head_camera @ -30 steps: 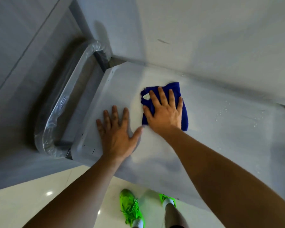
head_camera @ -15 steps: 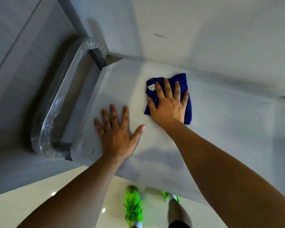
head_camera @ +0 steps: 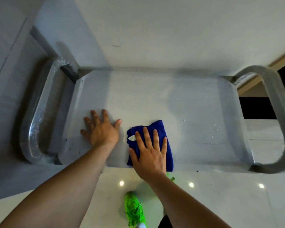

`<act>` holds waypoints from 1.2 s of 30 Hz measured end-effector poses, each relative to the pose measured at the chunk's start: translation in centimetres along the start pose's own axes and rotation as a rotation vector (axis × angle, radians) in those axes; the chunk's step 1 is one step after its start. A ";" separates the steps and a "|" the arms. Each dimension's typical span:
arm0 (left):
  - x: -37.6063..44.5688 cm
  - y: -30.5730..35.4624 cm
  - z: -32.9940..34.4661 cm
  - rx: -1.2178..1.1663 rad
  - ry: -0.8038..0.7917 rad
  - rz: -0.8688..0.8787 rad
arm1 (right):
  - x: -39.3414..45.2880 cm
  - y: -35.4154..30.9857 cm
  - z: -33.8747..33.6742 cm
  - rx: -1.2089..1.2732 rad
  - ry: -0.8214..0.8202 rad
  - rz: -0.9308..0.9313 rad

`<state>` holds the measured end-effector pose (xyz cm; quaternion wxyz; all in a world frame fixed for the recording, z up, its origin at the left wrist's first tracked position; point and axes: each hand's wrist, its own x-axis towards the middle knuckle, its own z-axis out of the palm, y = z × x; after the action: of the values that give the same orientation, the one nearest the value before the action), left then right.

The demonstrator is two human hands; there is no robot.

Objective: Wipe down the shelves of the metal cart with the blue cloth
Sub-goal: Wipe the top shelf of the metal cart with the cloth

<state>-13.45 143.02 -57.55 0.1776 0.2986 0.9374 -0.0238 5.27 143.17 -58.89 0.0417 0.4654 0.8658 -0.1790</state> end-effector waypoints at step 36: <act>0.1 13.9 4.3 0.033 0.121 0.346 | 22.3 13.8 -7.7 -0.033 0.140 0.154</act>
<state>-4.27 153.80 -60.79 0.1176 0.4589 0.8806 0.0099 4.76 170.40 -60.72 0.0022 0.5413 0.8310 -0.1281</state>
